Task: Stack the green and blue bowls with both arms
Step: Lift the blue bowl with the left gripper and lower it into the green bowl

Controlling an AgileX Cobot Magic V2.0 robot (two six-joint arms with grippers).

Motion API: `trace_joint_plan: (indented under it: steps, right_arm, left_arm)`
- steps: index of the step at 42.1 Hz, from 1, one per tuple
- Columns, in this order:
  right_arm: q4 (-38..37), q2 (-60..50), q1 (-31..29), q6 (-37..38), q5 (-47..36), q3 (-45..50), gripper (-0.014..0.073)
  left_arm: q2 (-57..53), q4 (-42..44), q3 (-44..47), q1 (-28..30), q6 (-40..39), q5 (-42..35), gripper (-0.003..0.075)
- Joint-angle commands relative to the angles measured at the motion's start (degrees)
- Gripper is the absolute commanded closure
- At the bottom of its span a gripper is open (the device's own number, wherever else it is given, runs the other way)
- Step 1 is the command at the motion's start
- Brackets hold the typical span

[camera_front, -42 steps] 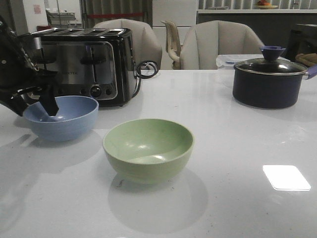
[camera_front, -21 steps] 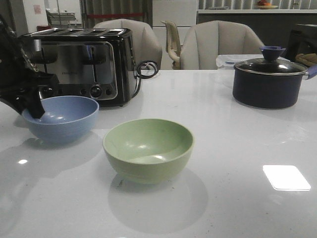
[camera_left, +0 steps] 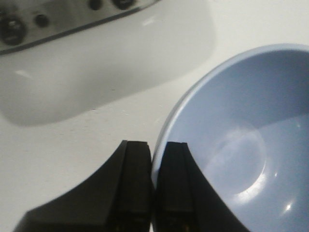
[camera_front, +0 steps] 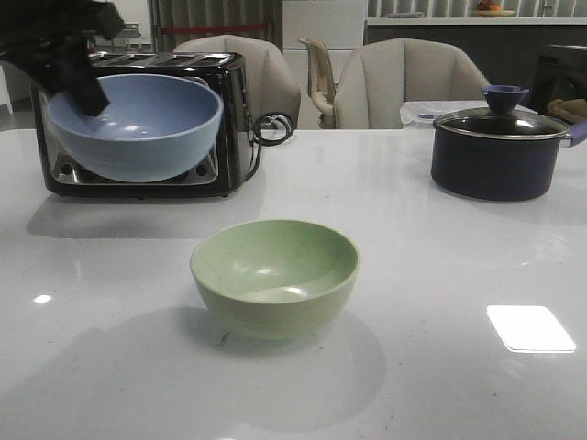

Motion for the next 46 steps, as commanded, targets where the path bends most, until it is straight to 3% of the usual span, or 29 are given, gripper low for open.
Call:
trace_joint_plan:
  steps: [1,14,34,38,46]
  right_arm:
    - [-0.4,-0.2,-0.3,-0.5,-3.3,-1.6,0.0162]
    - [-0.4,-0.2,-0.3,-0.5,-3.3,-1.6,0.0162]
    - [-0.4,-0.2,-0.3,-0.5,-3.3,-1.6,0.0162]
    - [-0.4,-0.2,-0.3,-0.5,-3.3,-1.6,0.0162]
    - [-0.4,-0.2,-0.3,-0.5,-3.3,-1.6,0.0162]
  left_arm:
    - [-3.1,-1.8,-1.8,-5.1,0.3,-0.3,0.0622]
    - [1.7,-1.8,-1.8,-15.4,0.3,-5.8,0.0622]
    - [9.7,-1.8,-1.8,-15.5,0.3,-7.5,0.0609]
    - [9.9,-1.8,-1.8,-15.5,0.3,-7.3,0.0513]
    - [7.9,-1.8,-1.9,-15.5,0.3,-6.6,0.0233]
